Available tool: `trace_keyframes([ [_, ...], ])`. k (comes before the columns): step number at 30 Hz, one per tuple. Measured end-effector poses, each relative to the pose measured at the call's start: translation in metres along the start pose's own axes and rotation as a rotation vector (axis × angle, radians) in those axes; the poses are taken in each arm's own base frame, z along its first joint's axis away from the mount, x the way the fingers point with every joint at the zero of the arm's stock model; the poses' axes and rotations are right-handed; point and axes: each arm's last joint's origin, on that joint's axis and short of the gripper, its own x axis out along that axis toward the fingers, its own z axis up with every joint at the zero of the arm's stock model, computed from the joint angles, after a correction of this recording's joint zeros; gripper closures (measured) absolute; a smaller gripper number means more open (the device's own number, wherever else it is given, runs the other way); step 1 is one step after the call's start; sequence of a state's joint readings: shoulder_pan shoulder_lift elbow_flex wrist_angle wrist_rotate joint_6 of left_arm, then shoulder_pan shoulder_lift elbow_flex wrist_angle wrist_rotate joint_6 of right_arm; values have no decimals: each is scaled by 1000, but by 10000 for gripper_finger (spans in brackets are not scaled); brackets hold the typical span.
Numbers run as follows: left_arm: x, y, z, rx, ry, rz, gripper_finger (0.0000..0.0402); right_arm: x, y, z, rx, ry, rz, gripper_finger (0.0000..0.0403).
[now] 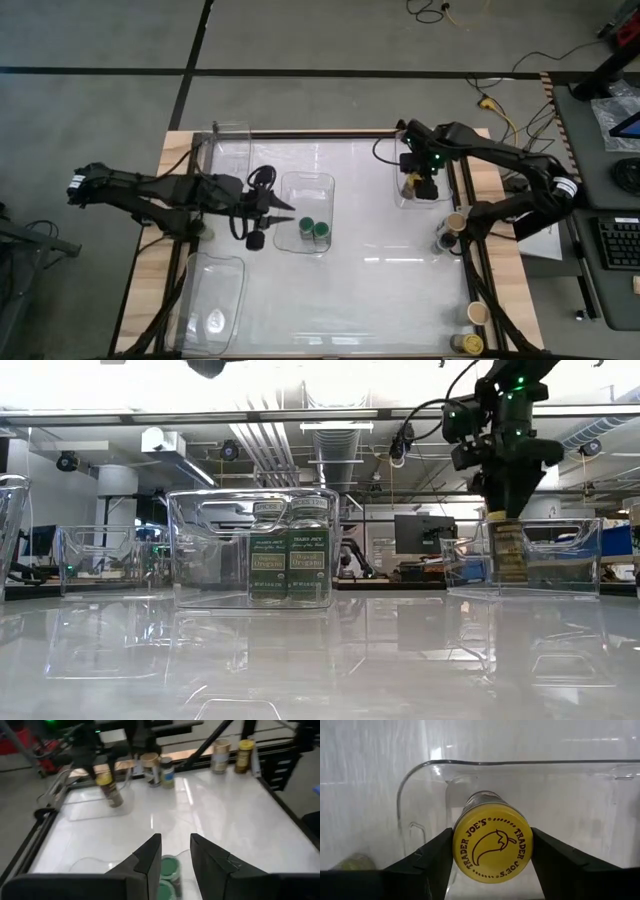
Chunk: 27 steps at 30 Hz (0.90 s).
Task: Sort spices by type
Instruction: Put the top yellow seasoning bottle into the top right transparent bin
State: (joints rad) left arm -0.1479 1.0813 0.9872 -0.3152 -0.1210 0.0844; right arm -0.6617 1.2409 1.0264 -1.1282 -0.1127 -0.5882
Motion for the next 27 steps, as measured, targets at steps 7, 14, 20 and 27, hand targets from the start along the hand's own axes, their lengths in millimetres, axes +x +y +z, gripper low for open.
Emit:
trace_keyframes([
  [7, 5, 6, -3, -13, 21, 26, 313, 7, -1, 0, -2, -8, -5, 176],
  [14, 11, 6, -5, -30, 42, 24, 313, 12, -3, 2, 21, 3, 3, 167],
  [20, 15, 5, -6, -48, 52, 24, 313, 13, 1, 4, 56, -26, 64, 175],
  [27, 16, 5, -7, -48, 57, 24, 313, 12, 1, 4, 78, -20, 48, 154],
])
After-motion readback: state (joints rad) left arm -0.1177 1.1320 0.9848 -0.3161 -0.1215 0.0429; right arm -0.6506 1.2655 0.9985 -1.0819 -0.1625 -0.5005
